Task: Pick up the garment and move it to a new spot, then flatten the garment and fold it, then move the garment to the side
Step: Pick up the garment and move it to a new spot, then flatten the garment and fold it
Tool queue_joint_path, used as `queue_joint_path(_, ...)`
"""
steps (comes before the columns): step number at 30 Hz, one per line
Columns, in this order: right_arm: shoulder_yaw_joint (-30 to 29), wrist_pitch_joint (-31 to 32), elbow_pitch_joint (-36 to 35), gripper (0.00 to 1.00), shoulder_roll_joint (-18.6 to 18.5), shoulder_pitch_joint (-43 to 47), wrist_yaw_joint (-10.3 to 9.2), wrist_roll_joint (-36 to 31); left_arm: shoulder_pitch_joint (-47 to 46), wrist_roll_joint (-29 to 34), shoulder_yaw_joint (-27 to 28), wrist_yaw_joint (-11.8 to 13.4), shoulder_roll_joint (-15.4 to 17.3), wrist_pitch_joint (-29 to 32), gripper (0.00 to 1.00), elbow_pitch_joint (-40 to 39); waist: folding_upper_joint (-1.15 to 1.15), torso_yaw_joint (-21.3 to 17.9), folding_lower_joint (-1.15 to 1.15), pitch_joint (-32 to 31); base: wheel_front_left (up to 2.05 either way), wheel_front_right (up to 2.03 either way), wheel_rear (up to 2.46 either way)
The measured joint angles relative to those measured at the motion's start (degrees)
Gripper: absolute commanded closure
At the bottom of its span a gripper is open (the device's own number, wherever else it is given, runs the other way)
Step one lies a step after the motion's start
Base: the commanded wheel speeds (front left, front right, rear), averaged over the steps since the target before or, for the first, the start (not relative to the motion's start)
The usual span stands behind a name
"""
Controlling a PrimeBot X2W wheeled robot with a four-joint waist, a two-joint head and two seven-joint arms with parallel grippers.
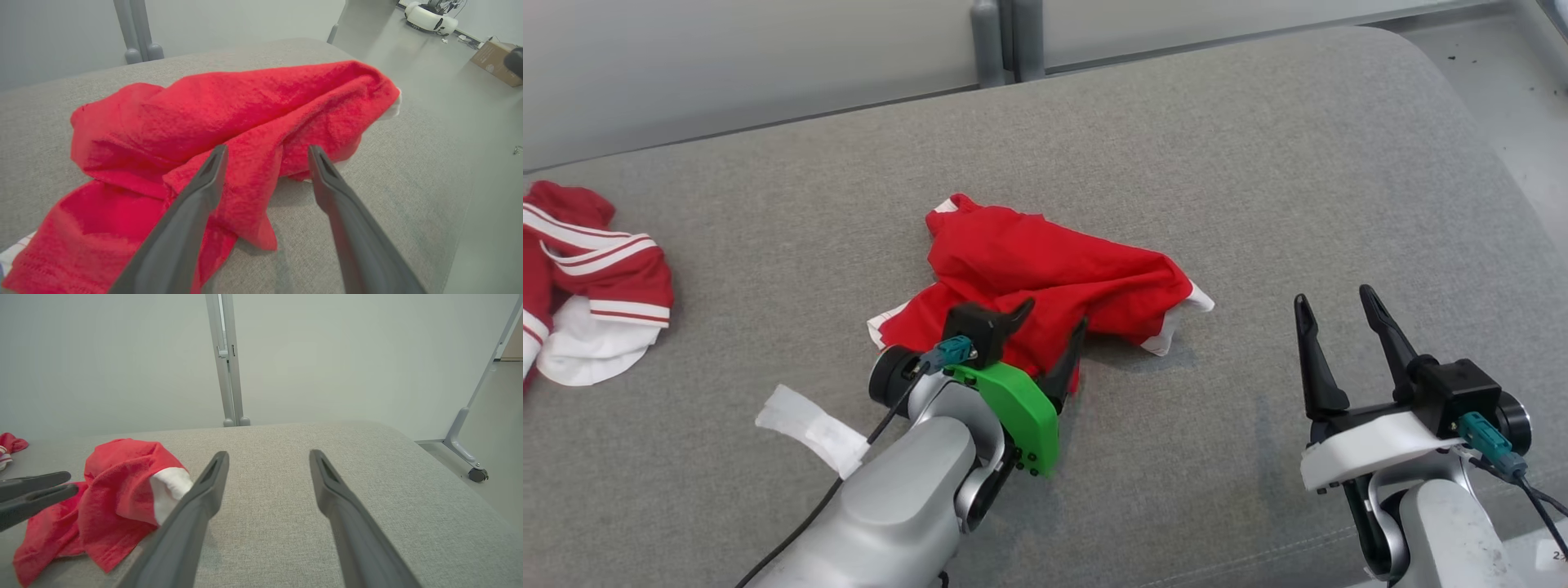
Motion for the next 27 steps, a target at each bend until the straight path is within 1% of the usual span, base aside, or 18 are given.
queue_joint_path(6, 0.0, 0.0, -0.5, 0.0, 0.0, 0.9, 0.0, -0.1, 1.5, 2.4, 6.9, 1.5, 0.9, -0.2, 0.0, -2.6, 0.0, 1.7, 0.0, -2.1, 0.0, 0.0, 0.0)
queue_joint_path(10, 1.3, 0.0, -0.5, 0.0, 0.0, 0.8, 0.01, -0.1, 2.0, 4.4, 11.1, 2.1, 2.0, -0.3, 0.0, -2.2, 0.0, 1.6, 0.0, -3.1, 0.0, 0.0, 0.0)
queue_joint_path(14, 1.9, 0.0, -0.7, 0.0, 0.0, 0.8, 0.01, -0.1, 1.3, 4.7, 12.3, 1.7, 2.3, -0.3, 0.0, 1.7, 0.0, 0.4, 0.0, -2.8, 0.0, 0.0, 0.0)
queue_joint_path(20, 2.2, 0.0, -1.6, 0.0, 0.0, 0.4, 0.0, -0.1, -2.6, 3.8, 13.5, 0.6, 1.7, -0.2, 0.0, 7.2, 0.0, -1.2, 0.0, -1.6, 0.0, 0.0, 0.0)
queue_joint_path(23, 3.1, 0.0, -2.7, 0.0, 0.0, -0.7, 0.0, 0.1, -4.9, 2.3, 13.9, -0.4, 1.3, 1.4, 0.0, 9.4, 0.0, -2.0, 0.0, -0.6, 0.0, 0.0, 0.0)
queue_joint_path(27, 5.5, 0.0, -4.5, 0.0, 0.0, -1.8, 0.01, 0.2, -8.4, 1.8, 14.2, -0.7, 0.9, 3.3, 0.0, 12.8, 0.0, -3.4, 0.0, 1.0, 0.0, 0.0, 0.0)
